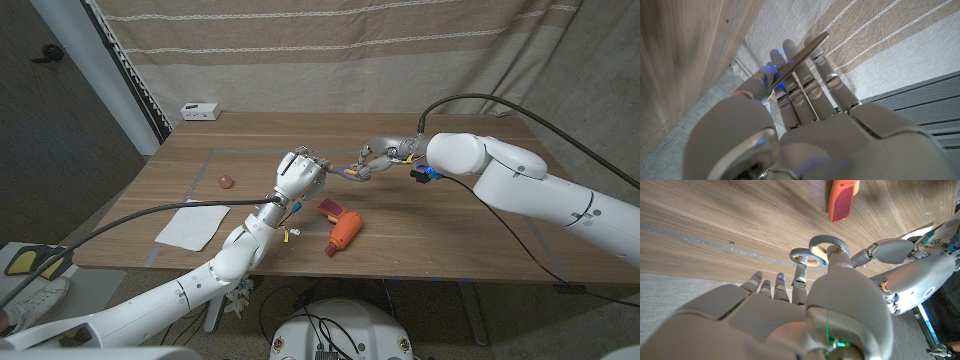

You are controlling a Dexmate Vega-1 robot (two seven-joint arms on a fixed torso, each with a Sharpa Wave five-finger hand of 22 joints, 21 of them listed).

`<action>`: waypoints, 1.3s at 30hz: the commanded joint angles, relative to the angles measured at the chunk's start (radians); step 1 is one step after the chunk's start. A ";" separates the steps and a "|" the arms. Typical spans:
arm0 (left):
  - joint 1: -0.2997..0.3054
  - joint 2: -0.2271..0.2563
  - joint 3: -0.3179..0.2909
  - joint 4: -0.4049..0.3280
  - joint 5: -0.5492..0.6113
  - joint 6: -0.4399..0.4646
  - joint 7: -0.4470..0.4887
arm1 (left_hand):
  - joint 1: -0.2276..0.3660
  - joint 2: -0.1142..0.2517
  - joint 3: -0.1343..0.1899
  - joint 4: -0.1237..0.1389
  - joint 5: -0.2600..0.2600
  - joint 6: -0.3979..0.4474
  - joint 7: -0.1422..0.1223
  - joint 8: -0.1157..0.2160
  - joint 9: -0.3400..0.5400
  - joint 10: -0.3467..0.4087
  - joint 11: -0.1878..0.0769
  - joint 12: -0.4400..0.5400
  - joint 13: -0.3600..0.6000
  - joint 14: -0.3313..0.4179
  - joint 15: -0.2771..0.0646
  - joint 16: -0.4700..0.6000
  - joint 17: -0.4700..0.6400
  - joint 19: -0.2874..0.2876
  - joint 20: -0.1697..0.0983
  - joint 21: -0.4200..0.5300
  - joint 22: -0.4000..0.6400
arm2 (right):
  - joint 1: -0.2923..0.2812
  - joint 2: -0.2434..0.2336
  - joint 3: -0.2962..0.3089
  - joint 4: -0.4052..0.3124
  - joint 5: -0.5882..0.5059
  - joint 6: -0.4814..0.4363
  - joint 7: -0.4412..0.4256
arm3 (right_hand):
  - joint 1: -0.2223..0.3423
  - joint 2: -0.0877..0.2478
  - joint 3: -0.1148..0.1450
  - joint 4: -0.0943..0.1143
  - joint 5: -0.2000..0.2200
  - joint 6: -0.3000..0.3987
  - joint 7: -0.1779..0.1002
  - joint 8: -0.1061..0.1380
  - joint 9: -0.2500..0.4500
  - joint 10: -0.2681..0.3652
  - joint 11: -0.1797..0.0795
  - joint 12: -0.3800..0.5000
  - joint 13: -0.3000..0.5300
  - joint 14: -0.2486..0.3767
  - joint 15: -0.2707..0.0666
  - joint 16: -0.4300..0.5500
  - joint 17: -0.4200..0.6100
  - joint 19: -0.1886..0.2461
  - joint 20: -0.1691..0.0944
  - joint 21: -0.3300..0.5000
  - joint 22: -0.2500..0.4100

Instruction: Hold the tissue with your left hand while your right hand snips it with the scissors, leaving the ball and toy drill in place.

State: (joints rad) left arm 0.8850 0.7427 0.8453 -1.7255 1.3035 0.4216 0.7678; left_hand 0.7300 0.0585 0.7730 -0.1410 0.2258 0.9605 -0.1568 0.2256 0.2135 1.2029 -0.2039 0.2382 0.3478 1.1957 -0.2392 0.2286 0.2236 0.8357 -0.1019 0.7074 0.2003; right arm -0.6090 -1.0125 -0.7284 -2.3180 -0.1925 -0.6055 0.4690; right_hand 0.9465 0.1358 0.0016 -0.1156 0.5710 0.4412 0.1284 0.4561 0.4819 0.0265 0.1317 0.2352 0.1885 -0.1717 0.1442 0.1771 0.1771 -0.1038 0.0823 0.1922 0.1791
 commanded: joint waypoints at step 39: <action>0.011 0.003 0.005 -0.010 0.023 0.009 0.019 | 0.007 0.005 0.001 -0.006 -0.004 0.011 -0.002 -0.003 -0.001 0.020 -0.002 0.007 0.001 0.012 0.003 -0.002 0.000 -0.001 -0.079 0.015 0.000 | -0.007 0.007 0.001 -0.034 -0.179 0.018 0.090 | 0.028 -0.004 -0.078 0.003 -0.048 0.168 -0.070 0.009 -0.048 0.104 -0.073 0.038 0.001 -0.024 -0.074 0.013 0.002 0.027 -0.039 0.012 -0.001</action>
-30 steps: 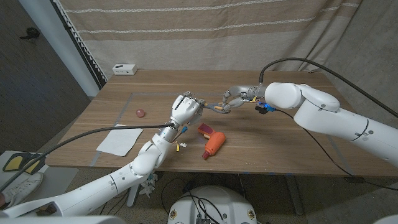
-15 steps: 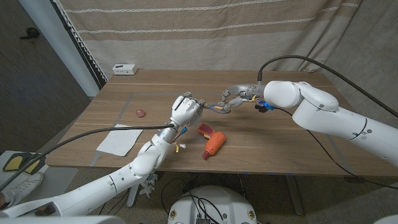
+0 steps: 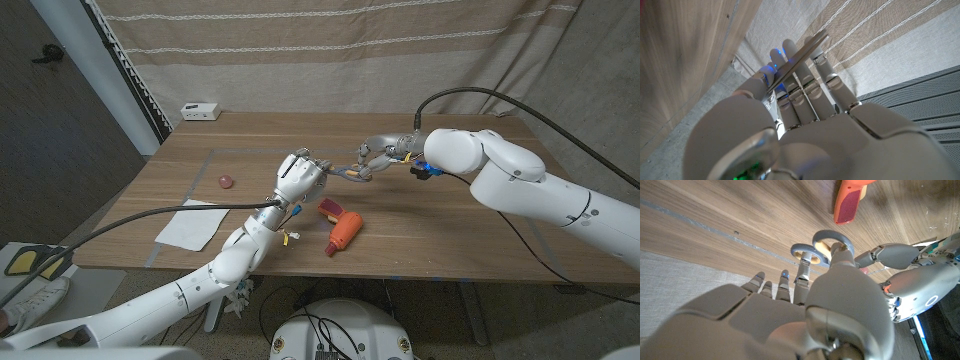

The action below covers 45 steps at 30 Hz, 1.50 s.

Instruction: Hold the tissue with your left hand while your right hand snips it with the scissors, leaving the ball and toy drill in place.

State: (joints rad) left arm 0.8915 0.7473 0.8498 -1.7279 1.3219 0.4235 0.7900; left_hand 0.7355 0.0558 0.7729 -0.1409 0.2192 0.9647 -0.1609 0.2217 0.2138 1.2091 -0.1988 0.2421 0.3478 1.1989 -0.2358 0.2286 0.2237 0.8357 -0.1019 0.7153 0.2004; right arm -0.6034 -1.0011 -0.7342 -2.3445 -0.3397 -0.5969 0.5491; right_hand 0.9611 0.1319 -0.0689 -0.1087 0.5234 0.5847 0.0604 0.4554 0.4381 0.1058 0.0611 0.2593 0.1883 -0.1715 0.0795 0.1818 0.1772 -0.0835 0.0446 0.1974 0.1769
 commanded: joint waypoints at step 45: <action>0.028 -0.011 0.000 -0.017 -0.010 0.012 -0.004 | 0.003 0.004 0.001 -0.005 0.002 0.017 0.000 0.003 -0.002 0.016 -0.007 0.002 0.001 0.009 -0.001 -0.004 -0.002 -0.005 -0.080 0.013 -0.002 | 0.044 0.011 -0.009 0.008 -0.077 0.027 0.179 | 0.047 0.008 -0.035 -0.002 -0.003 -0.033 0.001 -0.060 -0.050 0.012 -0.003 -0.004 0.002 -0.043 -0.010 0.000 0.002 -0.010 -0.005 -0.002 0.002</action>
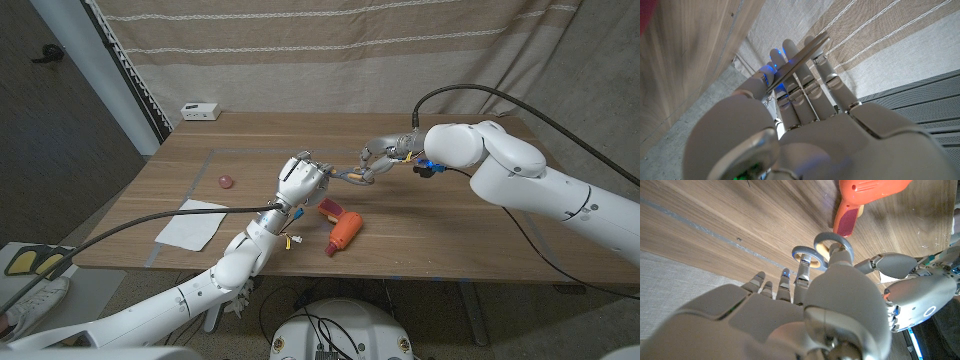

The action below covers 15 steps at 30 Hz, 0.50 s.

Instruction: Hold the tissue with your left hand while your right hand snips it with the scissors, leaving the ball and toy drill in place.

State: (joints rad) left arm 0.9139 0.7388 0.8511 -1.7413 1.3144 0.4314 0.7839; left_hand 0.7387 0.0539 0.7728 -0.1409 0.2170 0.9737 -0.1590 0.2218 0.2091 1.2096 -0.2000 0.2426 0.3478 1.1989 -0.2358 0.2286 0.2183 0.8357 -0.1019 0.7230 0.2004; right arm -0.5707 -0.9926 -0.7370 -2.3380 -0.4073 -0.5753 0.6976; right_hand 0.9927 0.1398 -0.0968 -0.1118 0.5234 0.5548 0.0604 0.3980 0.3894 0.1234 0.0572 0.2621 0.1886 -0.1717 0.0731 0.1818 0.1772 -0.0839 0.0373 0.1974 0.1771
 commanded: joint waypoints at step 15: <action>0.015 -0.003 -0.004 -0.005 -0.007 0.013 0.013 | -0.001 0.004 0.002 -0.005 0.005 0.008 -0.001 0.001 0.001 0.014 -0.006 0.000 0.001 0.008 -0.001 -0.006 0.002 -0.006 -0.080 0.007 -0.002 | 0.020 0.016 -0.026 0.000 -0.055 0.000 0.063 | 0.026 0.001 -0.013 -0.001 -0.002 -0.011 0.004 -0.010 -0.001 -0.006 0.000 -0.009 0.002 -0.045 -0.010 0.001 0.002 -0.012 0.003 -0.002 0.002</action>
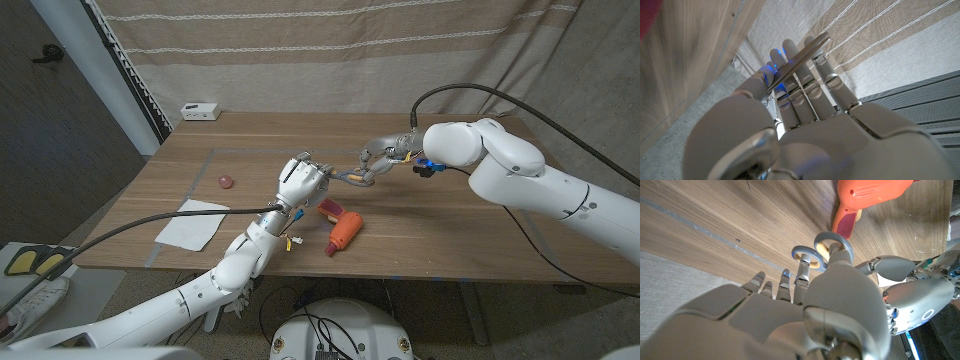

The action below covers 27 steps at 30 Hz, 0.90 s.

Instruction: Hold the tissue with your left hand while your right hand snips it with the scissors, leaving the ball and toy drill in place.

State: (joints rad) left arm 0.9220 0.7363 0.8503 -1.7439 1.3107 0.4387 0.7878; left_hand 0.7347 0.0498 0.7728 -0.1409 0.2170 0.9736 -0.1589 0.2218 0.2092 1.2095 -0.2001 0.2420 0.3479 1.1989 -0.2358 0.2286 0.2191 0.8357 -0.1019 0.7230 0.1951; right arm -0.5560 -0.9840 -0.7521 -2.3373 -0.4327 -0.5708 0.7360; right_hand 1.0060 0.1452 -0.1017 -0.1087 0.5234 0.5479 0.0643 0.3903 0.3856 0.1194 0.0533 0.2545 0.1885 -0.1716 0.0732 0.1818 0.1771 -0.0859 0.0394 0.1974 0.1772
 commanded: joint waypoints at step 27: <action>0.010 -0.004 -0.009 -0.009 0.001 0.024 0.016 | 0.007 0.009 0.004 -0.006 0.006 0.011 0.002 0.001 0.001 0.014 -0.005 0.001 0.002 0.010 -0.001 -0.005 0.002 -0.007 -0.079 0.011 0.003 | -0.029 0.006 0.000 -0.028 -0.102 0.020 0.030 | 0.015 -0.007 -0.029 0.005 0.001 -0.012 0.008 -0.012 0.009 -0.001 0.006 -0.003 0.004 -0.041 -0.006 0.002 0.003 -0.009 0.011 0.000 0.002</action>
State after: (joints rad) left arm 0.9315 0.7340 0.8428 -1.7496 1.3094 0.4583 0.8015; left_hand 0.7394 0.0461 0.7728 -0.1409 0.2151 0.9736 -0.1589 0.2219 0.2093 1.2116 -0.1980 0.2344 0.3478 1.1988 -0.2358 0.2285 0.2185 0.8300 -0.1002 0.7287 0.1954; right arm -0.5708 -0.9779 -0.7575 -2.3535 -0.5020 -0.5640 0.7635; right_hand 1.0150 0.1358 -0.1199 -0.1046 0.5234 0.5283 0.0730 0.3748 0.3922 0.1195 0.0534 0.2545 0.1883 -0.1736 0.0713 0.1818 0.1772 -0.0901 0.0437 0.1974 0.1773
